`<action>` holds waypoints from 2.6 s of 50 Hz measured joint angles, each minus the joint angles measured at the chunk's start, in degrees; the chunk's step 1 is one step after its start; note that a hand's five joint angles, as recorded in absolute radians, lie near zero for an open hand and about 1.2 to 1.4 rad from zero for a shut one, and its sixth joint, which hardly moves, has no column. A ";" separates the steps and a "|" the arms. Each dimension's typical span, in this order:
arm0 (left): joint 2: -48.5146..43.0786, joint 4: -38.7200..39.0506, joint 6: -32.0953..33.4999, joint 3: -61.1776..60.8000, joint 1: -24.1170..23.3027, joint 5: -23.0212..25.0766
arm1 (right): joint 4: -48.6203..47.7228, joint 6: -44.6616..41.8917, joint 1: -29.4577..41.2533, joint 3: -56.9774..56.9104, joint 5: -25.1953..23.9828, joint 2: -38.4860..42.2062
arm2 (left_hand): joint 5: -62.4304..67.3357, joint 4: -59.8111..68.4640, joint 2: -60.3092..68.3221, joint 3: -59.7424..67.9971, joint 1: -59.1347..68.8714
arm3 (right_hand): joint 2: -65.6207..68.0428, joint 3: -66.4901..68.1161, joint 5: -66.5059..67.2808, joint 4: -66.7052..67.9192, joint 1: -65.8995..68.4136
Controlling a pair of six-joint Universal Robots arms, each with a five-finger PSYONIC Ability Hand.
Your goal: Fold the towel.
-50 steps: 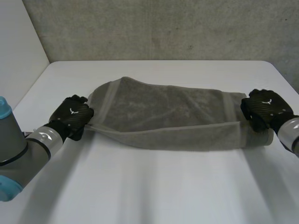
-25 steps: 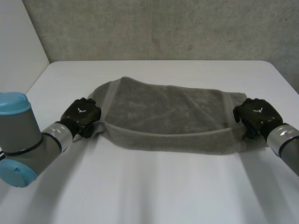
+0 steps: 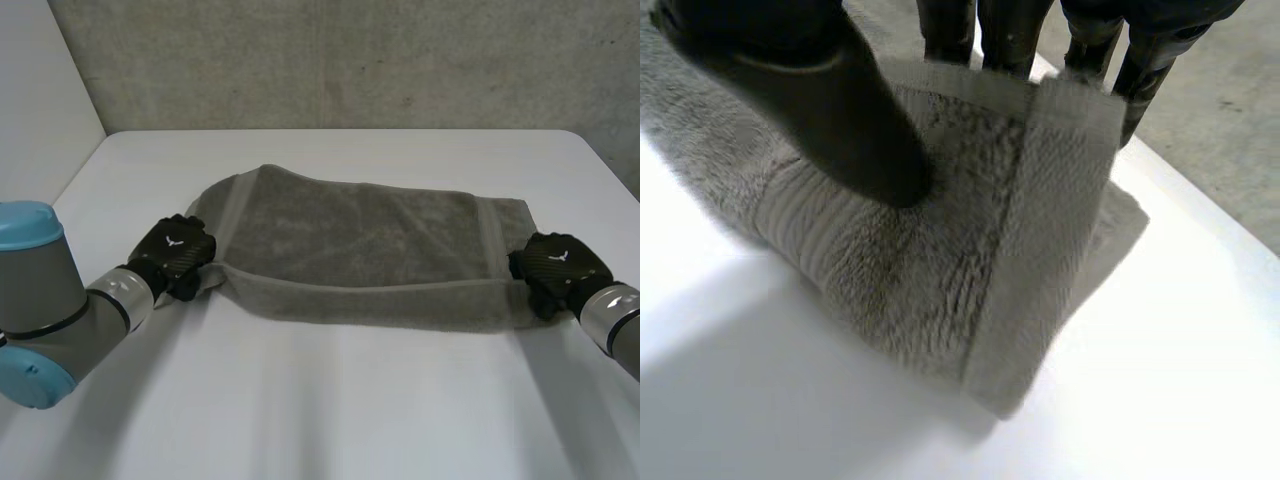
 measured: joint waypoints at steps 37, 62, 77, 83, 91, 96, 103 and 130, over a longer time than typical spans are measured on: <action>0.77 3.02 1.46 -1.38 1.90 -4.31 | 2.25 2.15 -7.48 2.49 -3.79 -7.71 | -0.49 0.00 -0.52 0.00 0.11 | 0.20 0.00 1.14 0.00 0.54; 30.64 -7.67 -3.33 3.28 3.39 2.03 | 15.56 6.16 -7.88 -10.68 -9.07 -23.84 | -0.45 0.00 -0.50 0.00 0.12 | 0.43 0.00 1.08 0.00 0.65; 28.41 -8.33 -3.42 5.36 4.00 1.98 | 15.94 5.90 -6.53 -15.94 -9.24 -23.86 | -0.46 0.00 -0.48 0.00 0.12 | 0.43 0.00 1.08 0.00 0.70; 21.98 -8.13 -3.02 5.98 4.03 1.96 | 15.70 3.81 -4.72 -15.95 -8.48 -18.89 | -0.45 0.00 -0.48 0.00 0.12 | 0.43 0.00 1.08 0.00 0.71; 9.06 -8.35 -2.70 9.59 3.86 1.94 | 15.06 -1.94 -1.77 -16.69 -5.48 -10.02 | -0.45 0.00 -0.47 0.00 0.12 | 0.43 0.00 1.08 0.00 0.71; 3.12 -8.33 -2.73 12.74 3.54 1.71 | 11.53 -3.01 0.07 -17.60 -3.93 -5.79 | -0.45 0.00 -0.47 0.00 0.12 | 0.43 0.00 1.08 0.00 0.72; -4.48 -8.04 -2.87 18.58 3.21 1.16 | 2.85 -2.94 2.09 -20.05 -0.93 0.50 | -0.45 0.00 -0.47 0.00 0.12 | 0.43 0.00 1.08 0.00 0.72; -16.83 -2.98 -2.89 26.88 1.75 -3.02 | -10.06 -3.23 5.44 -30.65 1.62 21.84 | -0.45 0.00 -0.47 0.00 0.12 | 0.43 0.00 1.08 0.00 0.76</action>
